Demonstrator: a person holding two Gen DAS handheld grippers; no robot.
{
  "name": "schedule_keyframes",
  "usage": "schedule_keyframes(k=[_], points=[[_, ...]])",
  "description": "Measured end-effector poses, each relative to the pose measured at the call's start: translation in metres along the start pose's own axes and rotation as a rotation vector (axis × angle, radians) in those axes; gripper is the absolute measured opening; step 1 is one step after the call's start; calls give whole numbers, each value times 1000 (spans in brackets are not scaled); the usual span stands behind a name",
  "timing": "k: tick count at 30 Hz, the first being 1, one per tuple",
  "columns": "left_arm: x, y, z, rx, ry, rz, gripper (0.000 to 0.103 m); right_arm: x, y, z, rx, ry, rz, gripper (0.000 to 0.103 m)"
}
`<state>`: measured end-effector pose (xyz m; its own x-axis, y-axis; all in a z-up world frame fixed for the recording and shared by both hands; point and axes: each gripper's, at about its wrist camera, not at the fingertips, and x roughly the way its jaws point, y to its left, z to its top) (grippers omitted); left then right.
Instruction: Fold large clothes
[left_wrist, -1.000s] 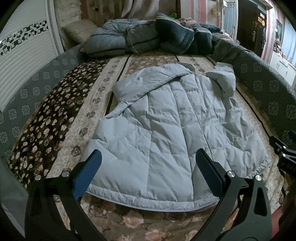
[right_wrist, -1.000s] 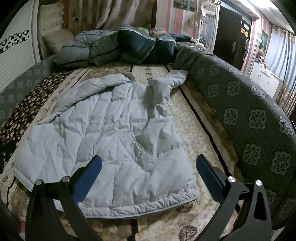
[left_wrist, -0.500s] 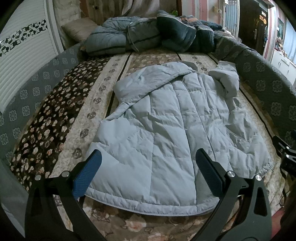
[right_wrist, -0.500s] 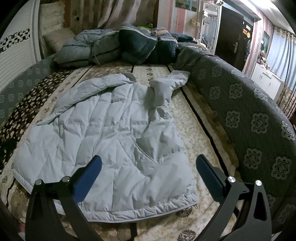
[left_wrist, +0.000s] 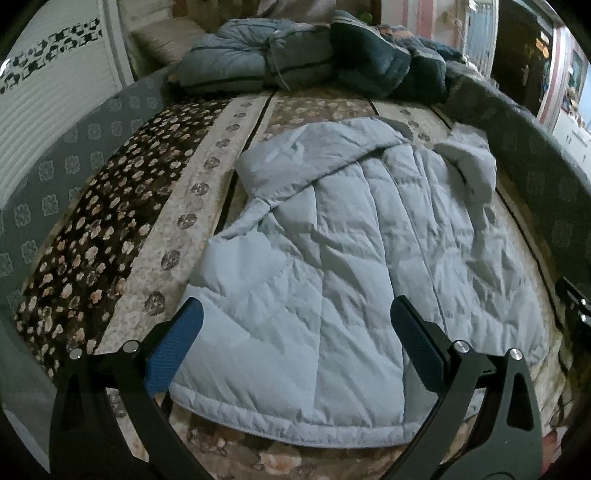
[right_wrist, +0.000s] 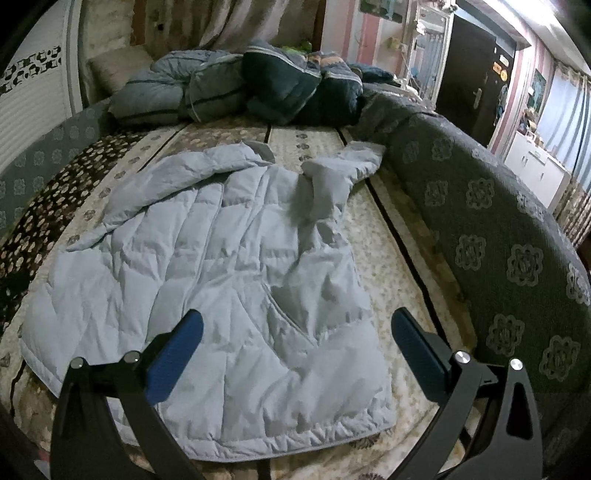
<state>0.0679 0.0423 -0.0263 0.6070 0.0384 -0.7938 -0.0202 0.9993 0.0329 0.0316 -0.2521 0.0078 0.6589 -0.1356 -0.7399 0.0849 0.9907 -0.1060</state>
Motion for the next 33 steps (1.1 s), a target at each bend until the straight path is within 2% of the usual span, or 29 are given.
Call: schedule_keyframes(k=[4,7,9,11,16,19,23,33], points=[[-2,2,6,-4,-31,0,100,3,-2,4,-4,-20,25,101],[-7,1,7,13,-86,15,100,4,-4,8,-8,-16,-4,101],[-7,-2,6,28,-92,13,100,3,-8,9,8,-4,-29,102],[-1,-7,6,56,-62,6,100,2,-11,9,14,-6,-51,101],[15,-18,4,125,18,-6,100,3,-23,4,49,12,-39,101],[18,-21,5,136,12,-6,100,11,-25,3,36,46,-48,101],[22,-23,9,146,21,-22,100,17,-21,0,0,54,-104,101],[40,-9,14,99,46,-77,100,38,-20,0,-15,118,-79,101]])
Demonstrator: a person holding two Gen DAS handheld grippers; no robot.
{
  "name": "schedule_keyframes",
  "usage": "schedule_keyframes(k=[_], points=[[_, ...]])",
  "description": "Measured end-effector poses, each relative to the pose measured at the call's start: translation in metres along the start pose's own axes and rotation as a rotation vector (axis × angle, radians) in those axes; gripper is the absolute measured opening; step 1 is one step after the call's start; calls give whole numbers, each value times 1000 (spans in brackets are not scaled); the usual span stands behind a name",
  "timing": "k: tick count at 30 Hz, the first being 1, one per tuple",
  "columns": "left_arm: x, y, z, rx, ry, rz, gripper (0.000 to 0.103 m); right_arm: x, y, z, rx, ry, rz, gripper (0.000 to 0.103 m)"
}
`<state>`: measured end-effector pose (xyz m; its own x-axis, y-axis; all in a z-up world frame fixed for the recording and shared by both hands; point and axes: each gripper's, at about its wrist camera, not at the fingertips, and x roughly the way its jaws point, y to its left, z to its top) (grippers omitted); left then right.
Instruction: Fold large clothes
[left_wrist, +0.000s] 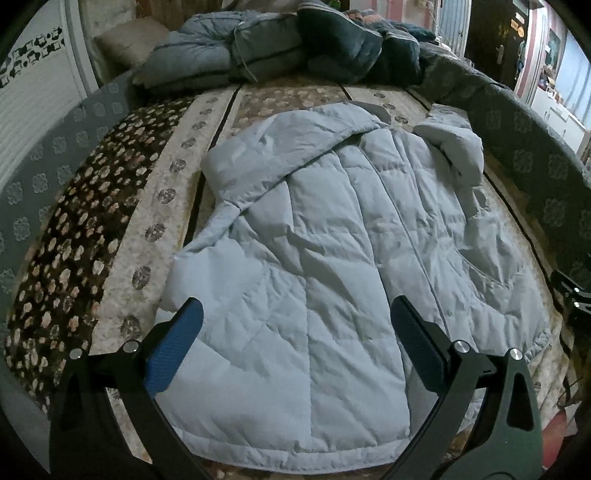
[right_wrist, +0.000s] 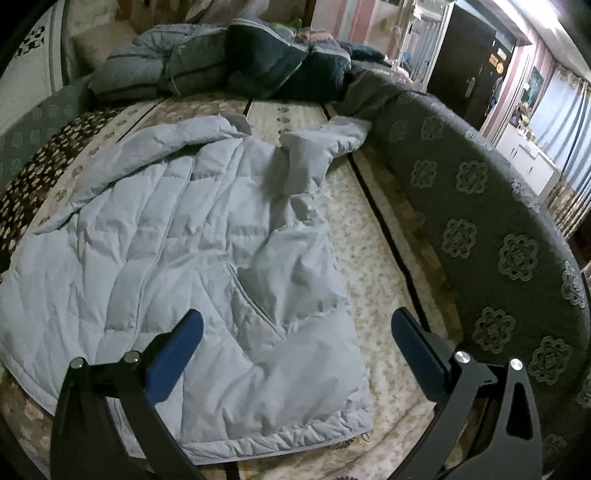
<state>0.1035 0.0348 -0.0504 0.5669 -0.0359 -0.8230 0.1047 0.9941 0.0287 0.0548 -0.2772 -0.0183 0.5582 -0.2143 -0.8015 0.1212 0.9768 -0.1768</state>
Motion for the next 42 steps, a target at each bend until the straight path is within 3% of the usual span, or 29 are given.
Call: schedule_keyframes(k=[12,19,24,35,42], points=[[48,24,43,-4,18,80,100,36,-15,34,67,10,-15,101],[73,23,64,-2,46,38,100,66,-22,49,81,54,-41,101],[88,15,77,49,28,52,100,78,-35,59,147,55,-18,101],[142,29,107,30,71,45,100,127,-12,96,54,73,-64,101],[194,24,147,38,88,-3,100,167,-9,121,27,95,-81,101]])
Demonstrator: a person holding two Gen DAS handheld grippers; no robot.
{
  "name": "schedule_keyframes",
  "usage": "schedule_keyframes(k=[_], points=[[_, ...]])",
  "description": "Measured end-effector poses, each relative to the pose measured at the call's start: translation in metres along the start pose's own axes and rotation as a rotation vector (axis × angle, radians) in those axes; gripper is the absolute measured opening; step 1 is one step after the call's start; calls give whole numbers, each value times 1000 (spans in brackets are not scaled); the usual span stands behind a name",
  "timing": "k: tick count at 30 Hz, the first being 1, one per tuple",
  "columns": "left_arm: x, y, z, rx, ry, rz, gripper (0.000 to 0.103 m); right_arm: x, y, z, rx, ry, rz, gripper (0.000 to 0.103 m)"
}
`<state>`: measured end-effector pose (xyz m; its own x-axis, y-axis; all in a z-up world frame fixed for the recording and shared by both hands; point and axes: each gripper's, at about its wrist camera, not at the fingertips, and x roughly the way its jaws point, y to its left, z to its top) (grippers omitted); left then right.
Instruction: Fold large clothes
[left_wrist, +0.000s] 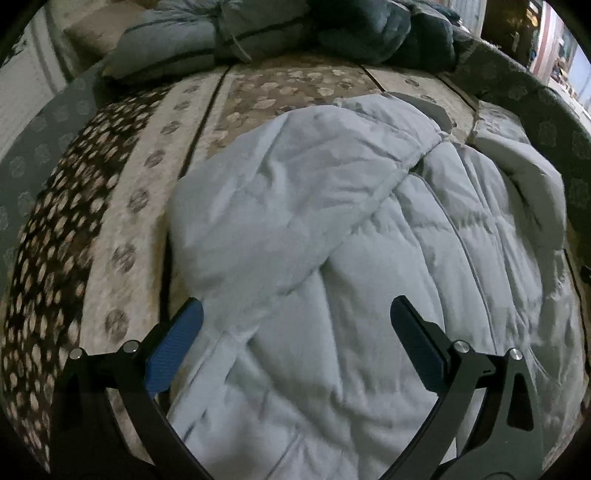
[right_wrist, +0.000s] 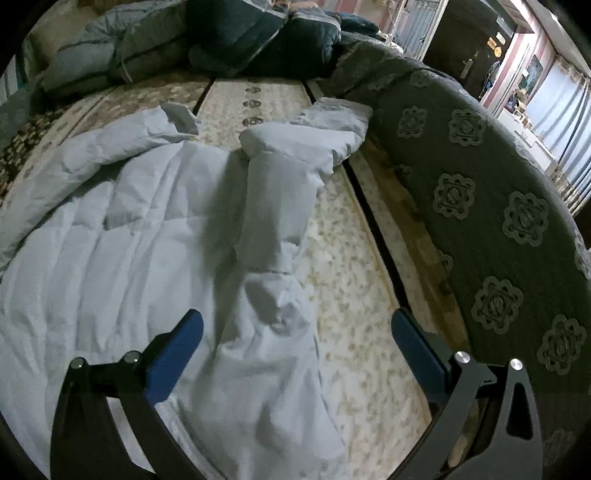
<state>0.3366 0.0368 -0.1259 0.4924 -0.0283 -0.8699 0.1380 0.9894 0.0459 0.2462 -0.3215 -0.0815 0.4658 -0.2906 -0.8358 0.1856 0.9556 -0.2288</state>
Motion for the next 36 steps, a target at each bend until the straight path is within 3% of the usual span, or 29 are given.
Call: schedule_keyframes(k=[3,7,13,15,16,17,20,23,26,31,33,36], points=[[28,-23,22,67,-18,35,100,16,1,3,5,19,3,101],[74,-43,56,79,9,28,100,34,1,1,-2,57,2,101],[129,-77,108,95,0,96,89,46,-5,-3,-8,83,4,101],[141,-87,122,116,-6,144,69,49,-8,-5,-4,95,26,101],[145,-90,128,130,-12,171,52,49,-8,-6,-1,94,35,101],[145,-89,133,123,-10,162,38,47,-9,-7,0,86,35,101],[128,-80,133,94,-30,99,12,36,-10,-9,-12,34,24,101],[101,-68,115,124,-47,32,9,25,-9,-10,-26,-7,41,101],[70,-59,77,175,-32,-30,8,17,-5,-11,-42,-18,36,101],[53,-50,13,203,33,-32,10,7,2,-13,-51,-16,62,101],[52,-50,6,216,16,9,17,5,5,-12,-43,-9,83,101],[44,-46,8,139,3,-28,34,4,15,-10,-46,0,105,101]])
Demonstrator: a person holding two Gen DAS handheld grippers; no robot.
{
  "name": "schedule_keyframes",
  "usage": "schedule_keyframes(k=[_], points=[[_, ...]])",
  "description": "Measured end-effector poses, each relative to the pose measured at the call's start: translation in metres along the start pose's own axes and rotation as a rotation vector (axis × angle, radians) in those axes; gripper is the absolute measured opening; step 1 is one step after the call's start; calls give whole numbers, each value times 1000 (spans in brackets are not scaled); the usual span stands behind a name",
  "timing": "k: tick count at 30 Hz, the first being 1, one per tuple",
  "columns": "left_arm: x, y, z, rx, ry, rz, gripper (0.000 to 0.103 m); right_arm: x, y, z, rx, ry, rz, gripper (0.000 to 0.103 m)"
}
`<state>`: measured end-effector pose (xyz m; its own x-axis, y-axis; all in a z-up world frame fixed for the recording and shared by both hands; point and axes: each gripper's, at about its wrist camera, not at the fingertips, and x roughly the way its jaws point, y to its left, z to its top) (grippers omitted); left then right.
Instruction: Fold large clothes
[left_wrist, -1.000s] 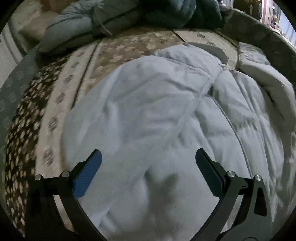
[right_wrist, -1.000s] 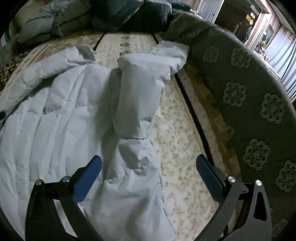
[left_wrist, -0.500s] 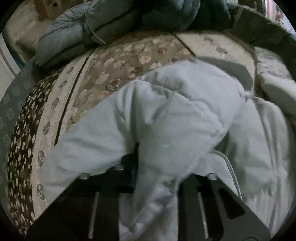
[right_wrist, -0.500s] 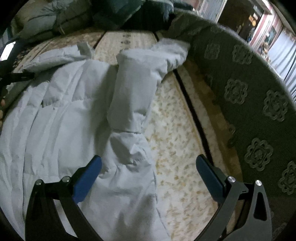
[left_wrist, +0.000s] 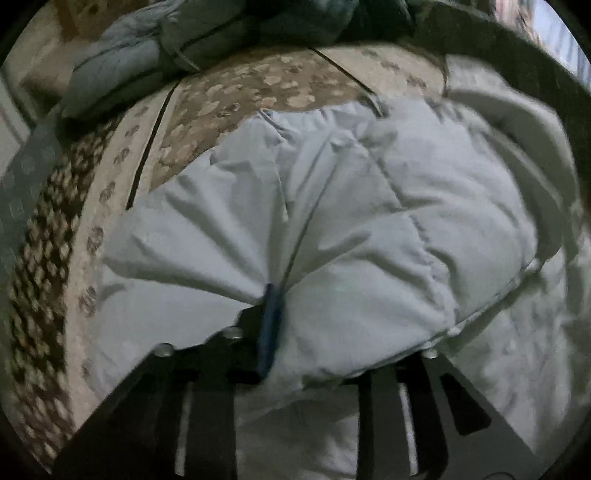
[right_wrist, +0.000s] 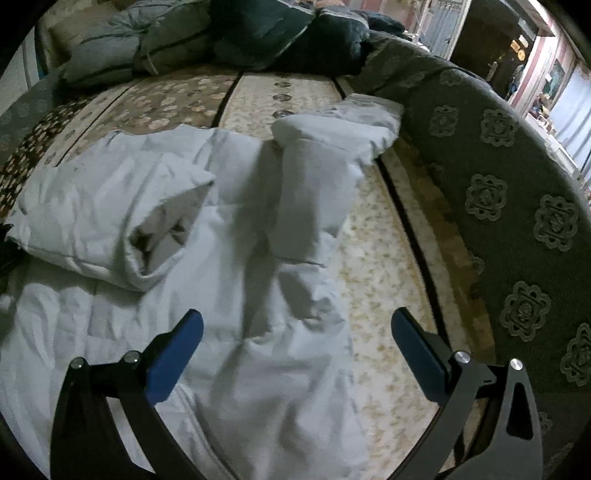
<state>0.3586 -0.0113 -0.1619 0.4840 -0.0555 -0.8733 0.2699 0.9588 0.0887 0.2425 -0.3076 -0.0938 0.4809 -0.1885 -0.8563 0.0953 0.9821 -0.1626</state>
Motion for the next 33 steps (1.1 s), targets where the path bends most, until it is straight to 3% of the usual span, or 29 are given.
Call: schedule_keyframes(k=[1,5,9,11,14,15,17,21,25,27,29,33], points=[[-2,1,1,-22,10,-9,48,0,5,2,-11,1,4,101],[-21,-7,-11,0,-24,6,69,-4,28,17,-46,-23,47,101],[-43,11,-27,-7,-53,57,78,8,62,41,-74,-20,136,96],[-50,36,-27,-80,-61,41,93,24,78,49,-95,17,147,59],[-53,76,-24,-182,-56,57,93,60,102,57,-114,125,208,26],[-50,85,-22,-213,-44,47,92,72,107,58,-116,165,244,23],[-50,101,-20,-266,-41,24,90,75,111,62,-140,156,233,11],[-47,104,-14,-273,-50,61,89,66,90,79,-148,80,108,5],[-37,97,-17,-258,-26,79,89,89,58,61,-93,145,77,6],[-29,94,-19,-248,-8,77,89,86,53,54,-89,148,82,11],[-21,90,-21,-238,13,81,89,71,46,48,-79,132,83,29],[-15,88,-25,-221,31,98,90,37,37,46,-39,33,99,33]])
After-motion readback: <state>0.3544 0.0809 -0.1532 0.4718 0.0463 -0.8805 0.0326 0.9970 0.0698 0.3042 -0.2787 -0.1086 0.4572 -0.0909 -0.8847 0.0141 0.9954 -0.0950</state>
